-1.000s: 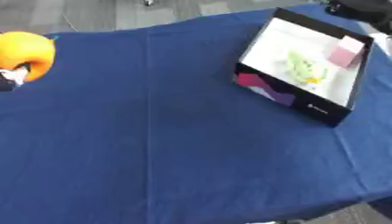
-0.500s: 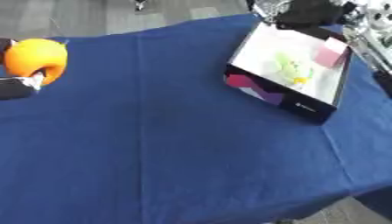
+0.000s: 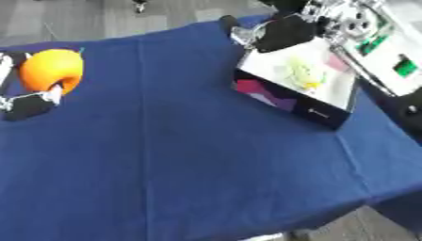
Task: Pick up the objects with one hand, pass them to the other hand, and then place them into the box on the other side of the table.
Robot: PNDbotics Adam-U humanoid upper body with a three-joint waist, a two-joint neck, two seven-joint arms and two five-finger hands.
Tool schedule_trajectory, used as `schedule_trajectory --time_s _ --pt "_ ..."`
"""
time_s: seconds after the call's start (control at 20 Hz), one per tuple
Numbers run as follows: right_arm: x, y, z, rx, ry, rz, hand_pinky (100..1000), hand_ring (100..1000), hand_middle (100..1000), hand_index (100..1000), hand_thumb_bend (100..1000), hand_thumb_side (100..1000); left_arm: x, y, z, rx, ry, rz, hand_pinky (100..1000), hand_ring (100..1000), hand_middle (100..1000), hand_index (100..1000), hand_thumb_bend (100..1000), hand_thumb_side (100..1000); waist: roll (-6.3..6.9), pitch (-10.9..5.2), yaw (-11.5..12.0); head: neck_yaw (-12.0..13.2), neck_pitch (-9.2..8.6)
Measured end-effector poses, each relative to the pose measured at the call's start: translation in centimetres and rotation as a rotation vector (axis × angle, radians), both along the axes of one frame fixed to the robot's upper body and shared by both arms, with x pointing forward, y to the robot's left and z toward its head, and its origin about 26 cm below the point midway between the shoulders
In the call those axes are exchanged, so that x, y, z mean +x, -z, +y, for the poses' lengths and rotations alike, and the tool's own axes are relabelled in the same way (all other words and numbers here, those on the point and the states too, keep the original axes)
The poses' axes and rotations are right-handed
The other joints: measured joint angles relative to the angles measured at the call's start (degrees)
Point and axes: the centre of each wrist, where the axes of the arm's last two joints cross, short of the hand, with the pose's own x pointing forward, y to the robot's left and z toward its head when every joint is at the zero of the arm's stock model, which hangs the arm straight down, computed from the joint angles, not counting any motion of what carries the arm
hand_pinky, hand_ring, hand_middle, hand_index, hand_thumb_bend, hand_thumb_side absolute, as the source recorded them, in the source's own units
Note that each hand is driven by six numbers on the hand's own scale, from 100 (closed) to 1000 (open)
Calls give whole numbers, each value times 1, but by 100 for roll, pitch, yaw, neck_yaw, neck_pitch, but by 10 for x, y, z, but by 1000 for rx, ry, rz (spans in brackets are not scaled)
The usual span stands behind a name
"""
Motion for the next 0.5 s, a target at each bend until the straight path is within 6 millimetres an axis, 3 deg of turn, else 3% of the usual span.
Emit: schedule_trajectory --time_s 0.5 --pt "13 10 23 -80 -58 55 1000 1000 1000 1000 100 201 -4 9 -24 -29 70 -50 750 691 499 579 100 111 -38 0 98 -344 1"
